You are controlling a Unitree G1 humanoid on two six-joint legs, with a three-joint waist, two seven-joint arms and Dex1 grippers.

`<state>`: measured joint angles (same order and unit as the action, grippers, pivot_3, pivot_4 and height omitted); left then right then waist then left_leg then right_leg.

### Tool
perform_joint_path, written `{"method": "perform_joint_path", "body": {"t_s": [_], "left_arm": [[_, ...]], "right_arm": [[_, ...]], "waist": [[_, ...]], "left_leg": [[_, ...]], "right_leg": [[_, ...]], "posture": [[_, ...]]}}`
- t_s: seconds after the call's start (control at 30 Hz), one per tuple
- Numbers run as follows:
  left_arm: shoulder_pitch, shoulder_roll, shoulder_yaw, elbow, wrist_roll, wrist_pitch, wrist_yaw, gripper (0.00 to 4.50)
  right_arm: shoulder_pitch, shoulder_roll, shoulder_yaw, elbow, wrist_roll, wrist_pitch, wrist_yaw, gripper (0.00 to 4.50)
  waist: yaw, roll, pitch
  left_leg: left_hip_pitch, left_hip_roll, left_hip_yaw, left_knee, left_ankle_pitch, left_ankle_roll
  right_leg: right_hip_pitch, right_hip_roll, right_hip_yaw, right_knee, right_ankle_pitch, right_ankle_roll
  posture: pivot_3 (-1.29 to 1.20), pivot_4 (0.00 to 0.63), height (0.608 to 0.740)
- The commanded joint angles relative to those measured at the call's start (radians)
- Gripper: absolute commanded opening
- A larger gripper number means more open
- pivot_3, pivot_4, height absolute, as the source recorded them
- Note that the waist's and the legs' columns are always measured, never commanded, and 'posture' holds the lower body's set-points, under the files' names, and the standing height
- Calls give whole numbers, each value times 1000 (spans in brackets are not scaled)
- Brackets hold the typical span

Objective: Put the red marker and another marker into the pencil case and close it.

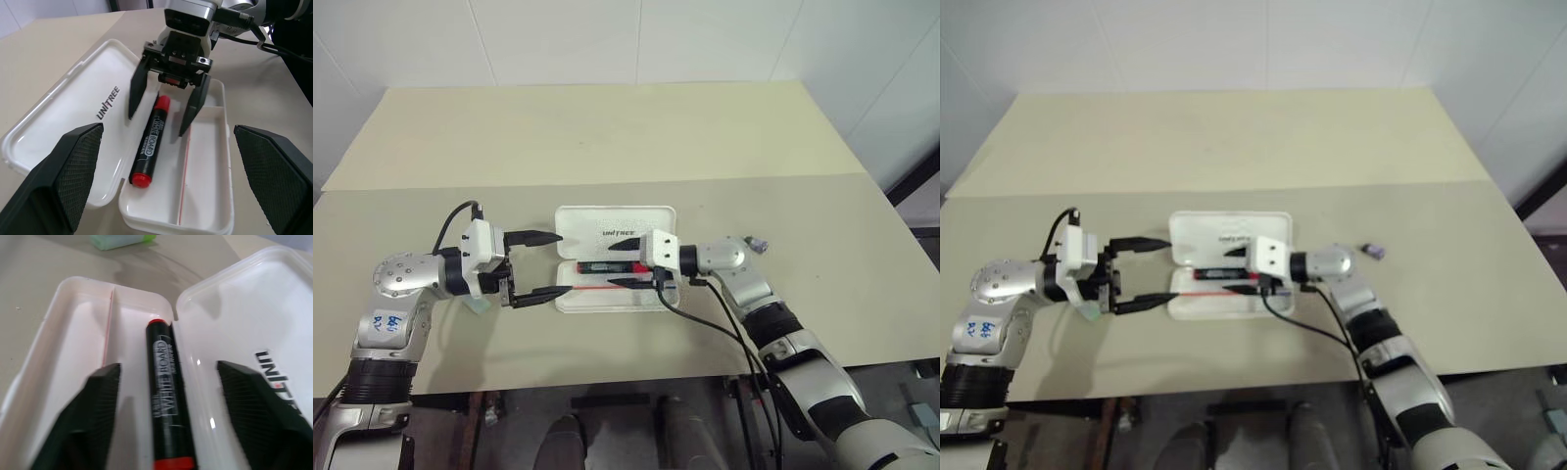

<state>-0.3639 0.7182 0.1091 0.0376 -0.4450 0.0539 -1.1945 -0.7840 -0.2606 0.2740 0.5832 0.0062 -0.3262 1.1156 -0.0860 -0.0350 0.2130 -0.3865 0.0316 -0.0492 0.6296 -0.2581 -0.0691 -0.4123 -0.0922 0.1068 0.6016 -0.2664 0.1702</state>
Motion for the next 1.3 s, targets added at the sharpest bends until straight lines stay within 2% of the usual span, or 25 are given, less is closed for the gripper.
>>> {"method": "perform_joint_path", "body": {"t_s": [0.03,0.53,0.7,0.83,0.9,0.97,1.03,1.1,1.17,1.3], "left_arm": [[4,7,12,-30,0,-17,-1,4500],[-6,4,7,-26,0,-17,-2,4500],[10,7,13,-47,-5,-6,7,4500],[72,7,59,-119,-29,32,66,4500],[118,2,96,-174,-48,59,112,4500],[170,-9,139,-231,-63,85,172,4500],[218,-31,185,-286,-76,111,247,4500],[266,-85,236,-359,-65,136,383,4500],[335,-169,281,-457,51,149,596,4500],[387,-293,324,-581,132,269,870,4500]], "right_arm": [[-8,10,4,-47,28,-3,22,4028],[3,50,-100,-199,215,211,-12,4028],[65,-5,-94,-357,222,261,-2,4028],[154,-92,-121,-567,268,349,3,4028],[193,-145,-148,-663,308,410,-4,4028],[227,-201,-190,-741,351,469,-15,4404],[262,-261,-240,-801,404,540,-15,4481],[283,-324,-298,-822,425,567,-18,4481],[282,-403,-378,-775,435,570,-2,4481],[264,-480,-418,-698,451,564,28,4481]], "waist": [[0,0,0],[1,0,0],[3,0,0],[6,0,0],[7,0,0],[6,0,0],[8,0,0],[9,0,0],[10,0,0],[22,-1,0]], "left_leg": [[0,0,0,0,0,0],[0,0,0,0,0,0],[0,0,0,0,0,0],[-1,0,0,0,-1,-1],[-2,0,0,-1,-1,0],[-2,0,0,0,-1,-1],[-1,0,0,0,-1,-1],[0,0,0,1,-1,0],[0,0,0,1,-1,0],[-1,-1,1,1,-1,0]], "right_leg": [[0,0,0,0,0,0],[0,0,0,0,0,0],[0,0,0,1,0,0],[0,0,0,0,0,0],[0,-1,0,-1,-1,1],[0,-1,0,-2,-1,0],[0,-1,0,-4,-1,0],[1,0,0,-4,-1,-1],[2,-1,0,-6,-1,-1],[3,-2,1,-10,1,2]], "posture": [[0,150,740],[0,150,740],[0,150,740],[0,150,740],[0,150,740],[0,150,740],[0,150,740],[0,150,740],[0,150,740],[0,150,740]]}}
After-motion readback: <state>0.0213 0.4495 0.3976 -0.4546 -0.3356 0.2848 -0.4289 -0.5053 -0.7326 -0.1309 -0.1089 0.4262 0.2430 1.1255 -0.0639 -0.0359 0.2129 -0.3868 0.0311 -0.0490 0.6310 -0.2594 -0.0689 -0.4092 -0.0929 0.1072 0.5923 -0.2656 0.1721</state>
